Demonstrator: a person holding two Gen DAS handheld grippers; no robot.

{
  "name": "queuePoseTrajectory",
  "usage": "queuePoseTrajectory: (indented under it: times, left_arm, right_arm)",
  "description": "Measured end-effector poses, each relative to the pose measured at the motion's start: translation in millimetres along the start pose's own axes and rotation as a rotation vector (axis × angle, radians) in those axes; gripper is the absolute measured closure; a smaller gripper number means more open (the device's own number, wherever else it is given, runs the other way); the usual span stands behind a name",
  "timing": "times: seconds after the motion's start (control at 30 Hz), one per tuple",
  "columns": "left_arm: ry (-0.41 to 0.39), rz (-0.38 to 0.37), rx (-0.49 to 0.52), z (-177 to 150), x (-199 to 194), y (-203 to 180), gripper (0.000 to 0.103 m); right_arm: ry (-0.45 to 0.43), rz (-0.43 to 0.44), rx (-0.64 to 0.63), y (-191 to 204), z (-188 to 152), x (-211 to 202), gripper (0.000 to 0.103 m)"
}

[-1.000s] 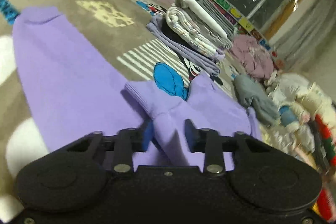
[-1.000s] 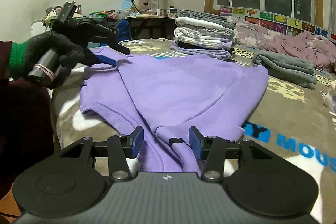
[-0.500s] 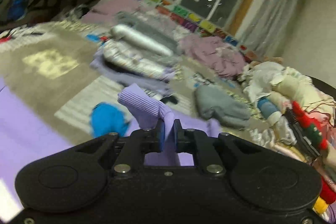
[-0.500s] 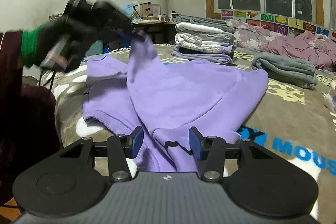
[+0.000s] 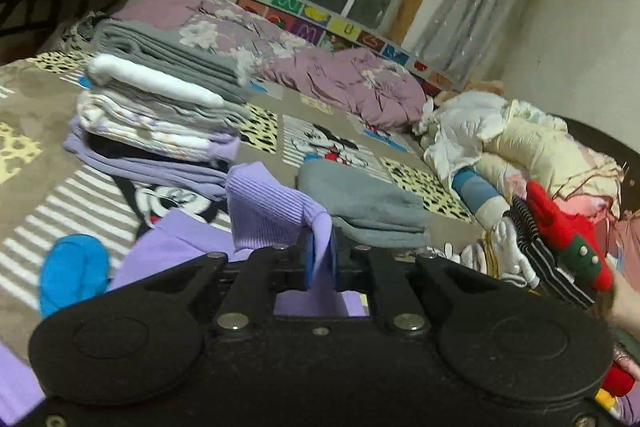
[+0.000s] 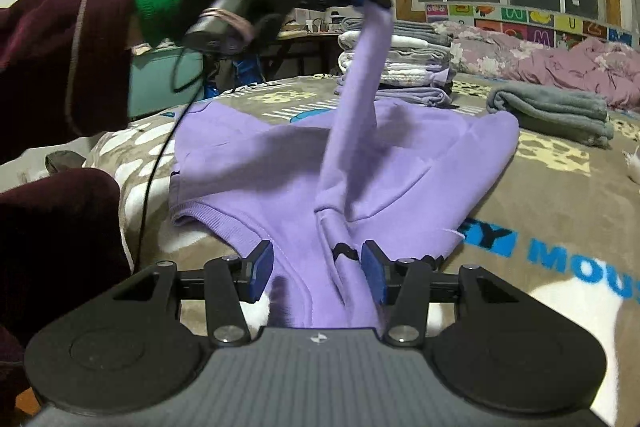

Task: Fold clothes
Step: 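Grasp the ribbed lavender sleeve cuff with the left gripper and lift it, then carry the held sleeve across the sweatshirt body with the left gripper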

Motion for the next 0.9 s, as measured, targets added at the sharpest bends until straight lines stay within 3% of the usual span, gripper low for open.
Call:
queuePoseTrajectory:
  times: [0.57, 0.9]
  left_arm:
    - [0.117, 0.088, 0.084, -53, 99, -31, 0.097]
    - [0.142, 0.142, 0.230, -74, 127, -50, 0.097]
  right_arm:
    - [-0.039, 0.116, 0.226, -23, -2, 0, 0.046]
    - [-0.061, 0.169, 0.319, -33, -8, -2, 0.046]
Point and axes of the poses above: each gripper's, at about its wrist camera, not at the fingertips, and x roughly the way its jaws point, y to its left, z to its top, the point moved 7 cm from there along x, roughly the way its jaws point, and after that the axes turned 8 degrees about -x, right-handed, at the moved point
